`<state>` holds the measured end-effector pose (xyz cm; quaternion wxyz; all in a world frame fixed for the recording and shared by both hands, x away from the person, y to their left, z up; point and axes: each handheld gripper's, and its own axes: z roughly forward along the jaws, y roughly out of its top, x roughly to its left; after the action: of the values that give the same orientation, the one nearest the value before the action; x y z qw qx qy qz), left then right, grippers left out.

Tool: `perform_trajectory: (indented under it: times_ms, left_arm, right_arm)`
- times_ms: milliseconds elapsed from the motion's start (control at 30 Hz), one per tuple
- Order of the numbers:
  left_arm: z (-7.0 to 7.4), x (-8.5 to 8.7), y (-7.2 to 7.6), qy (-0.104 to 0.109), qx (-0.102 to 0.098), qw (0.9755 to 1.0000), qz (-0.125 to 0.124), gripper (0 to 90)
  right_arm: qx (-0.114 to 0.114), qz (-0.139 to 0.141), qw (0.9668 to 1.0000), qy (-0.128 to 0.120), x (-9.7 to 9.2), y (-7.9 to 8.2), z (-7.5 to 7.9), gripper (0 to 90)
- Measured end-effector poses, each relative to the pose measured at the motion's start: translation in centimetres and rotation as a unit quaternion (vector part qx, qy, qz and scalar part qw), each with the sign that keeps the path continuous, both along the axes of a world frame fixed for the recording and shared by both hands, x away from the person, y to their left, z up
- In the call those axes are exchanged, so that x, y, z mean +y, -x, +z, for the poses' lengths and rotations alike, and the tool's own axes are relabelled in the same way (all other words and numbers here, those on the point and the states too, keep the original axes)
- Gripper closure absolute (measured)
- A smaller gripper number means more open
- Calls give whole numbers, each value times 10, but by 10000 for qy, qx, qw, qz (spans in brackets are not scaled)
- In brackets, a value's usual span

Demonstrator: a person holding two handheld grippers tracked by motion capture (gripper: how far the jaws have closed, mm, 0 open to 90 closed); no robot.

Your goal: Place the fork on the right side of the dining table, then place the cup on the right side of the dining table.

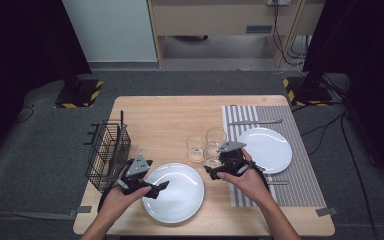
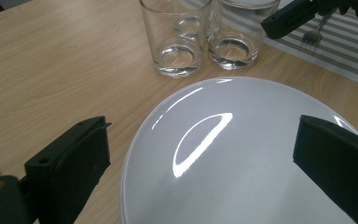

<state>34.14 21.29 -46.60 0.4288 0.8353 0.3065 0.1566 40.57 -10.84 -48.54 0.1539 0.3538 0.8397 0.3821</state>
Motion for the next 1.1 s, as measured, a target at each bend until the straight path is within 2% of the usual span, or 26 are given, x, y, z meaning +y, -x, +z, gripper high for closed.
perform_trajectory:
  times_ms: [500,933,1100]
  left_arm:
    - [1,2,0,26,4,10000,7,32]
    - [2,2,2,18,-10,10000,-2,32]
    - [1,2,2,9,-4,10000,-15,32]
  right_arm:
    - [-25,15,10000,1,0,0,0,78]
    - [-22,172,9998,20,1,10,0,82]
    - [-99,113,9999,-27,2,7,-2,85]
